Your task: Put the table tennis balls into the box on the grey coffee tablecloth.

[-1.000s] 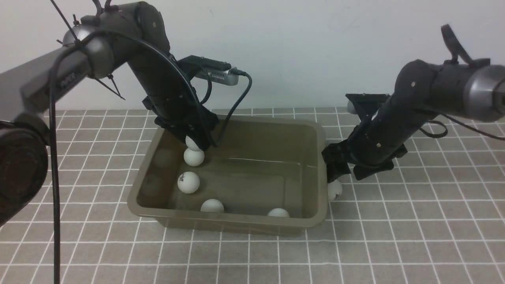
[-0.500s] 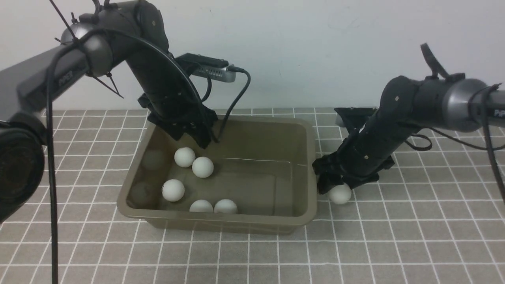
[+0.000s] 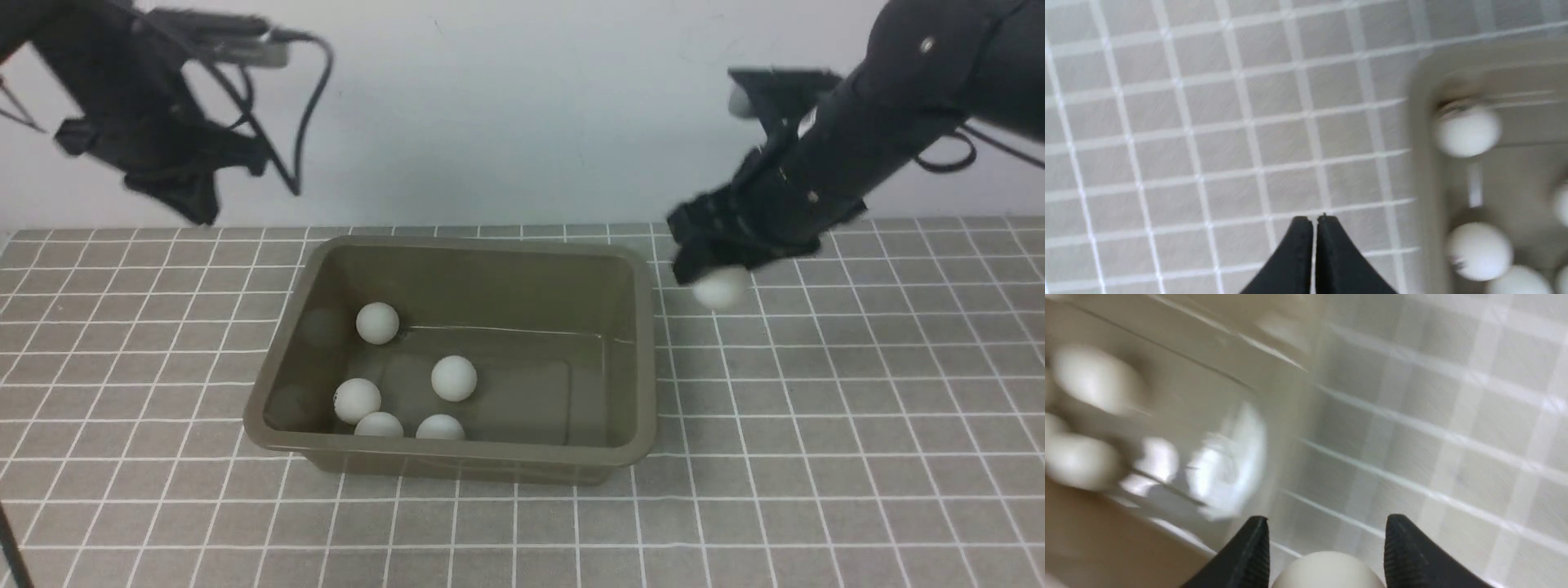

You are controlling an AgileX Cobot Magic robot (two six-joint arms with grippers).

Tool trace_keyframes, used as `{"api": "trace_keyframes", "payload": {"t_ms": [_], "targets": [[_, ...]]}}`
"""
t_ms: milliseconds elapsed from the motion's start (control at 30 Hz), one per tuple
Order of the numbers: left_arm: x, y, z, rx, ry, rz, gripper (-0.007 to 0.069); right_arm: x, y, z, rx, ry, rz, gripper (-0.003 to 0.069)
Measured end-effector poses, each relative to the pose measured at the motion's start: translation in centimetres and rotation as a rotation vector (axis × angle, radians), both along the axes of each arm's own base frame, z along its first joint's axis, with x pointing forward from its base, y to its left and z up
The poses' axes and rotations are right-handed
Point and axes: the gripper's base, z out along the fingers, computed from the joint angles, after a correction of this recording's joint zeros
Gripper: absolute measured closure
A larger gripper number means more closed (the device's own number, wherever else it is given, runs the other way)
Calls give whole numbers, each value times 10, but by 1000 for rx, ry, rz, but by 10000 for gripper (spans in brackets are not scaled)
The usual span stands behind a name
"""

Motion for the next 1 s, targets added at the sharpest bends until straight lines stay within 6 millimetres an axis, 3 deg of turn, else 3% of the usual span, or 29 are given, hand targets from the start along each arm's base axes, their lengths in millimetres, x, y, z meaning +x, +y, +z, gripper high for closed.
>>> {"api": "trace_keyframes", "payload": {"t_ms": [100, 233, 333, 367, 400, 500, 533, 567, 600, 733, 800, 833, 867, 933, 1000], "targets": [[-4, 12, -36, -57, 108, 40, 629, -1, 30, -2, 37, -88, 67, 326], [-6, -5, -72, -176, 189, -22, 629, 5, 54, -25, 30, -93, 108, 312], [-7, -17, -80, -213, 207, -69, 629, 8, 58, -33, 28, -77, 107, 262], [-7, -22, -82, -221, 209, -88, 629, 10, 59, -32, 23, -77, 112, 214], [-7, -29, -82, -234, 208, -113, 629, 10, 57, -23, -3, -98, 117, 151], [-8, -35, -79, -251, 202, -133, 629, 8, 50, -6, -44, -150, 106, 148], [-9, -37, -74, -249, 193, -152, 629, 3, 43, 13, -74, -205, 92, 182], [-10, -37, -73, -249, 192, -153, 629, 2, 42, 15, -79, -215, 93, 182], [-12, -39, -66, -249, 176, -160, 629, -8, 33, 39, -98, -267, 65, 242], [-20, -40, -38, -246, 113, -173, 629, -39, 5, 98, -162, -408, 0, 426], [-31, -39, -7, -225, 38, -184, 629, -68, -16, 136, -173, -489, -64, 564], [-31, -39, -7, -225, 38, -184, 629, -71, -18, 139, -174, -499, -66, 564], [-43, -38, 19, -216, -25, -192, 629, -95, -33, 163, -153, -561, -111, 625], [-68, -38, 57, -219, -117, -207, 629, -130, -51, 182, -101, -631, -156, 658], [-82, -39, 74, -221, -158, -220, 629, -147, -60, 188, -69, -666, -173, 664]]}}
